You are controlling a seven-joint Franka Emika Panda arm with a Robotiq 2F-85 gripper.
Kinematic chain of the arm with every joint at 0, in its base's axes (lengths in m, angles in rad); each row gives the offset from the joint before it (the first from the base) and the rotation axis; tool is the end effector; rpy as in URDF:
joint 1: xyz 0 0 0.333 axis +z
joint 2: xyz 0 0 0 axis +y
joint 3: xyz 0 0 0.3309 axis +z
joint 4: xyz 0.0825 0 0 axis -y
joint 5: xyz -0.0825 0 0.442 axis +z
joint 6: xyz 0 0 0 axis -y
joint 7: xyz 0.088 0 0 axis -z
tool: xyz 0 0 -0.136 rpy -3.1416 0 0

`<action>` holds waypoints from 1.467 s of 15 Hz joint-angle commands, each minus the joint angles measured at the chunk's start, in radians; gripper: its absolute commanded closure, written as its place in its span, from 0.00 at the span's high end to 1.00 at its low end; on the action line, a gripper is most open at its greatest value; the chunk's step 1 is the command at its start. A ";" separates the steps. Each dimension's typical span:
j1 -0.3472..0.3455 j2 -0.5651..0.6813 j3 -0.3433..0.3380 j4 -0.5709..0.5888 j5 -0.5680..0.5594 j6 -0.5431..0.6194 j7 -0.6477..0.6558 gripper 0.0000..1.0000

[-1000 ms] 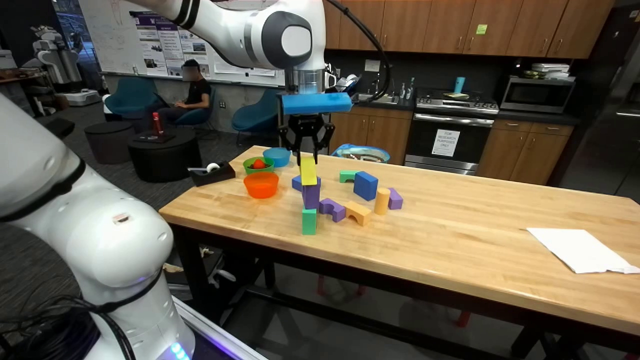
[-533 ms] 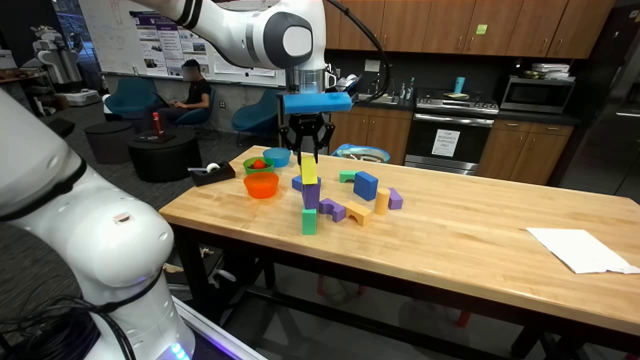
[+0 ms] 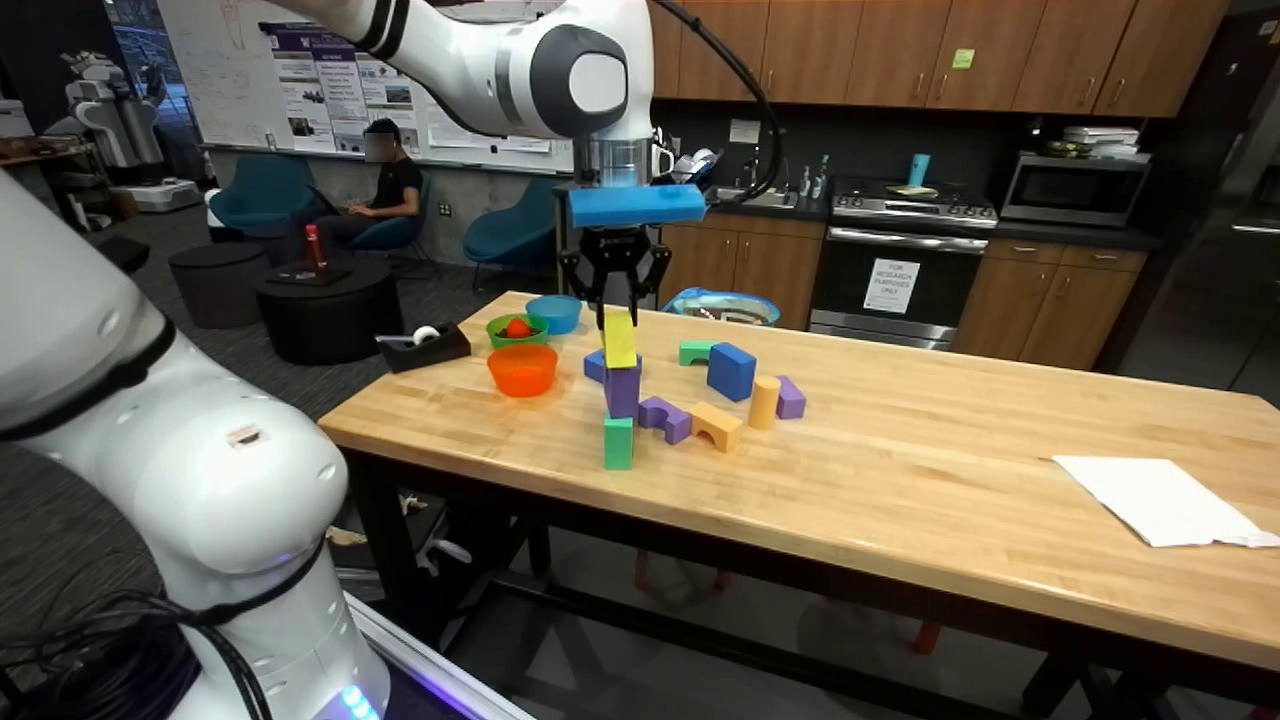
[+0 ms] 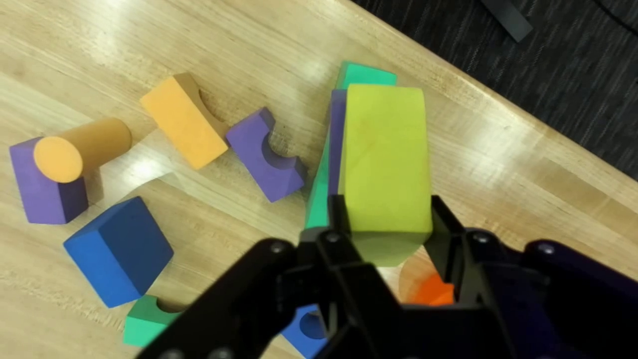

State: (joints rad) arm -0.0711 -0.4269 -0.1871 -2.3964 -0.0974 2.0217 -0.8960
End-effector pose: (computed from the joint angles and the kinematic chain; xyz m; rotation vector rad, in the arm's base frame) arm 0.4556 -0.1291 0.4379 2.9215 1.0547 0.0519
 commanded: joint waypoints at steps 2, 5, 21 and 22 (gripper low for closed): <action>0.006 0.016 -0.006 0.017 -0.016 0.002 -0.002 0.15; 0.005 0.020 -0.007 0.018 -0.015 0.001 -0.003 0.15; 0.001 0.005 -0.005 0.029 -0.017 -0.004 0.006 1.00; 0.002 -0.002 -0.004 0.033 -0.017 -0.006 0.005 1.00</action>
State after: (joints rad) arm -0.0717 -0.4208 -0.1873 -2.3874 -0.0974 2.0217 -0.8959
